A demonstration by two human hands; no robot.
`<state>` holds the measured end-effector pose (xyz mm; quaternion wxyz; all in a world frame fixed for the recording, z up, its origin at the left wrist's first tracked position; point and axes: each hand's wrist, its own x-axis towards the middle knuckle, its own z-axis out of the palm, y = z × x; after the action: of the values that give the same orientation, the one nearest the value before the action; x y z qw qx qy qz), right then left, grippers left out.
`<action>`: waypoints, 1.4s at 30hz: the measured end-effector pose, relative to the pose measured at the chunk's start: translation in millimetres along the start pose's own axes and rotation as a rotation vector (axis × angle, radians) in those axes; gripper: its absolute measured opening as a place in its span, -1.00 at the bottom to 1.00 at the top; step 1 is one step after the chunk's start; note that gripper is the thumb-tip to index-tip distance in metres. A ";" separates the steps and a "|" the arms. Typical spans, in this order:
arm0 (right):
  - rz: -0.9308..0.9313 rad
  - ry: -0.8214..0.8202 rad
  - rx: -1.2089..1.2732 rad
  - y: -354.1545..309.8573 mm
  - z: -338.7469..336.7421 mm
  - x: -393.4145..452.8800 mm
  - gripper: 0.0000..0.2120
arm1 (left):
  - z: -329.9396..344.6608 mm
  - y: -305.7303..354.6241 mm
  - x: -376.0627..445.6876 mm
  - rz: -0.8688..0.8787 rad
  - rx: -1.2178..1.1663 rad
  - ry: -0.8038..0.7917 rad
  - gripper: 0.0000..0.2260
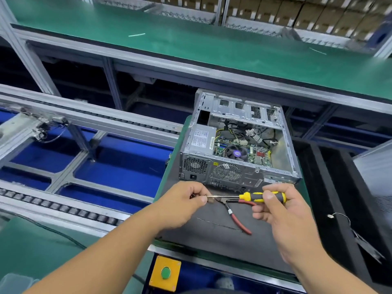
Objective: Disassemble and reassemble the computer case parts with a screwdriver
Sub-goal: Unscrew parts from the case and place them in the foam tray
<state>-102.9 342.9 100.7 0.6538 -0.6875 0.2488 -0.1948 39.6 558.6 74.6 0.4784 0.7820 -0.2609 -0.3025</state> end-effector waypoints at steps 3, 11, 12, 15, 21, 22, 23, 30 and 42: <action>0.001 0.014 0.002 0.7 3.7 1.1 -0.78 | -6.3 1.8 2.6 0.019 0.014 -0.004 -0.80; 0.047 -0.009 -0.039 -3.1 4.3 11.3 -0.79 | -20.3 6.9 15.7 0.031 0.016 -0.089 -0.72; 0.080 -0.014 -0.014 -2.3 4.2 13.3 -0.81 | -21.2 5.7 18.3 0.016 -0.014 -0.097 -0.73; 0.248 -0.035 0.120 2.1 8.4 16.3 -0.94 | -19.3 0.0 29.5 -0.077 -0.269 -0.051 -0.72; 0.512 -0.165 0.209 24.7 39.9 -1.3 -0.88 | 2.4 -1.2 54.4 -0.260 -0.798 0.108 -0.70; 0.544 -0.189 0.197 28.4 46.6 -4.8 -0.85 | 6.9 0.3 58.6 -0.277 -0.811 0.125 -0.69; 0.572 -0.209 0.192 31.2 53.3 -7.6 -0.84 | 11.5 2.2 62.3 -0.294 -0.814 0.143 -0.69; 0.647 -0.209 0.206 30.3 81.2 -6.0 -0.86 | 24.6 14.7 81.0 -0.331 -0.820 0.219 -0.68; 0.681 -0.184 0.312 23.7 97.3 -0.3 -0.86 | 17.1 14.3 92.1 -0.362 -0.780 0.225 -0.67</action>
<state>-47.4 420.6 70.4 0.7975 -0.4721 0.3706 0.0604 88.3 478.5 60.8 0.7022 0.6043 0.0675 -0.3704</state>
